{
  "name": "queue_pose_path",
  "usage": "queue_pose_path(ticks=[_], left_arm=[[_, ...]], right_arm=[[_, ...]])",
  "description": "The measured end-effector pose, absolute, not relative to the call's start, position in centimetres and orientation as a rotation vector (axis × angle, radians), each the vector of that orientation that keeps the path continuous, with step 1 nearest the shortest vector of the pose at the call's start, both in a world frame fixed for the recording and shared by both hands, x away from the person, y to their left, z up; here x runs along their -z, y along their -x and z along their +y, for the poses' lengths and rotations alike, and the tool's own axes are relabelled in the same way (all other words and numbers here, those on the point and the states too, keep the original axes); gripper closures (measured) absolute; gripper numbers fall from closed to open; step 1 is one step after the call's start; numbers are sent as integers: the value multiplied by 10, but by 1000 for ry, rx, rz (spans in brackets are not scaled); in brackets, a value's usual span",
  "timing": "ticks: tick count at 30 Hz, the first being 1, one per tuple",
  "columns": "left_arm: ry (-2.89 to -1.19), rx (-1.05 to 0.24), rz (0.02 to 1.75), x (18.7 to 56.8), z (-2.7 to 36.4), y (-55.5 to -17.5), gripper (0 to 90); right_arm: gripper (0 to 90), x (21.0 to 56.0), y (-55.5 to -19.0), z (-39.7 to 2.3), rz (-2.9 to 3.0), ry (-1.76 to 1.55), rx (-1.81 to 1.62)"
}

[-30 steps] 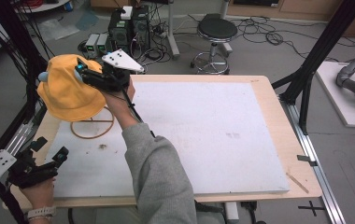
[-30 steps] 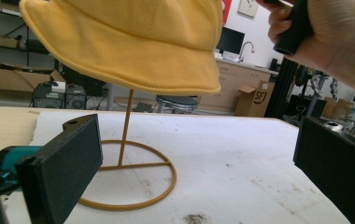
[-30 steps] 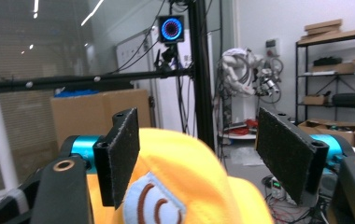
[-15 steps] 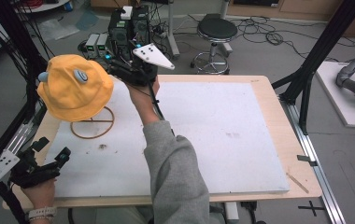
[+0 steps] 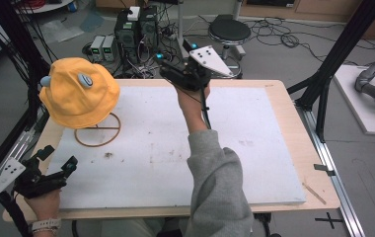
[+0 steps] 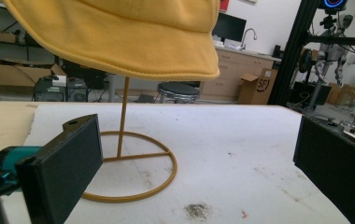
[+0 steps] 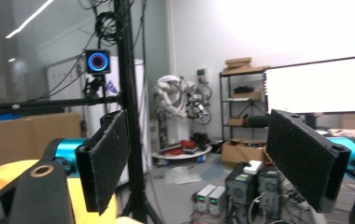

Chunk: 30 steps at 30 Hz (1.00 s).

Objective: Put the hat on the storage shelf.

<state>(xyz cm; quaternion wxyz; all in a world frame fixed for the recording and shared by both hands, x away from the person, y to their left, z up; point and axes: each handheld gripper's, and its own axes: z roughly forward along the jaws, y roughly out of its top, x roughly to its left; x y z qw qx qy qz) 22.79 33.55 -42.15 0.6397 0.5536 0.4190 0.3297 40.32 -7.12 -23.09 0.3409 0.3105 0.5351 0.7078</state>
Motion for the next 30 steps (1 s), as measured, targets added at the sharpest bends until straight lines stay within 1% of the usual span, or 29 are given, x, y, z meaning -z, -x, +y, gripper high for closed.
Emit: queue_pose_path(ticks=[13,24,30], left_arm=[[-1288,-753,954,421,329,-228,17],[-1308,-763,957,421,326,-228,17],[-1333,-768,953,422,322,-229,17]], right_arm=[[159,238,-382,-149,1360,-871,-1709],[149,251,-359,-209,1326,-914,-1654],[144,264,-340,-245,1298,-966,-1641]])
